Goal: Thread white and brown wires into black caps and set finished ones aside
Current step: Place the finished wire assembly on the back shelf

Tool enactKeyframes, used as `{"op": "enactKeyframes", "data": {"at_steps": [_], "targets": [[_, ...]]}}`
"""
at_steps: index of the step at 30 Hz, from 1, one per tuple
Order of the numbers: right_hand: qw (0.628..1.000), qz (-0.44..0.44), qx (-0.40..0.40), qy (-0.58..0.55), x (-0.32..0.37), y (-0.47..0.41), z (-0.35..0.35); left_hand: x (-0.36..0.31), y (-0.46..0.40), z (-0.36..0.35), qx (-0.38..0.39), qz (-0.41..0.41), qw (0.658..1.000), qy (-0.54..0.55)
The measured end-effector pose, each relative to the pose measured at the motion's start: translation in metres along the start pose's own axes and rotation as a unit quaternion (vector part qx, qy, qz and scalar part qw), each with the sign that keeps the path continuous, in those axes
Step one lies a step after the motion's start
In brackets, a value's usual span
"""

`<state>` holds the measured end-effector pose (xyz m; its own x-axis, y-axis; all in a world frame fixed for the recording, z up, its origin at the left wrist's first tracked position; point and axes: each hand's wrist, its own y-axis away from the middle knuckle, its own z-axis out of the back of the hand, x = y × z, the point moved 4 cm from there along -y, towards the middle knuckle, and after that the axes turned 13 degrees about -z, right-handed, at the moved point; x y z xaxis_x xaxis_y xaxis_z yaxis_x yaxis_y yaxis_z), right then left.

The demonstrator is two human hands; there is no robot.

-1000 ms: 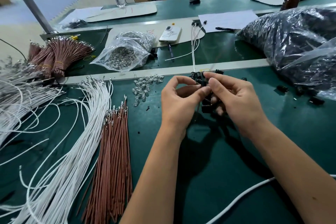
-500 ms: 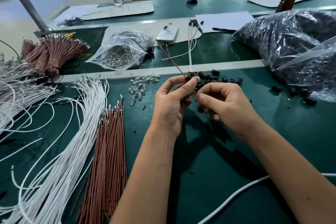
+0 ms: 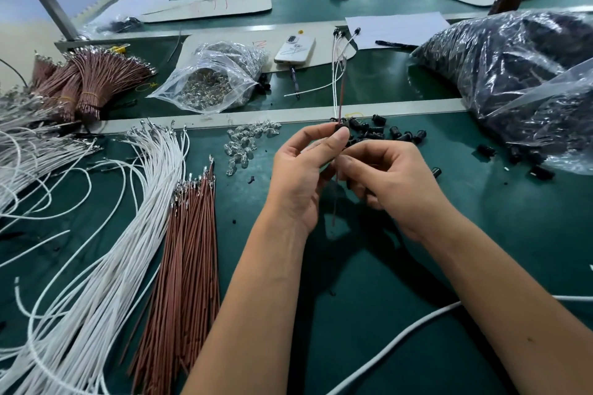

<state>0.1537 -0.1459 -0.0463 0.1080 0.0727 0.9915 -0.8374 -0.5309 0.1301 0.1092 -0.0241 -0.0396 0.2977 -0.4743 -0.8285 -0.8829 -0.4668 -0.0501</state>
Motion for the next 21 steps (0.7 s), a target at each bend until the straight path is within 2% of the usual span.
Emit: {"op": "enactKeyframes", "data": {"at_steps": [5,12,17,21], "targets": [[1.0,0.001,-0.013,0.017,0.001,0.0,0.006,0.003,0.0,-0.002,0.027,-0.001,1.0,0.004],[0.994,-0.033,0.07,0.077,0.0,0.001,0.009,0.0,-0.003,0.006,0.003,-0.001,1.0,0.03],[1.0,0.003,-0.001,0.018,0.003,-0.001,0.012,-0.001,-0.003,0.004,0.037,-0.033,0.999,-0.005],[0.999,0.016,-0.012,0.049,0.003,-0.001,0.013,0.001,-0.002,0.002,0.056,-0.027,0.998,-0.032]]}}
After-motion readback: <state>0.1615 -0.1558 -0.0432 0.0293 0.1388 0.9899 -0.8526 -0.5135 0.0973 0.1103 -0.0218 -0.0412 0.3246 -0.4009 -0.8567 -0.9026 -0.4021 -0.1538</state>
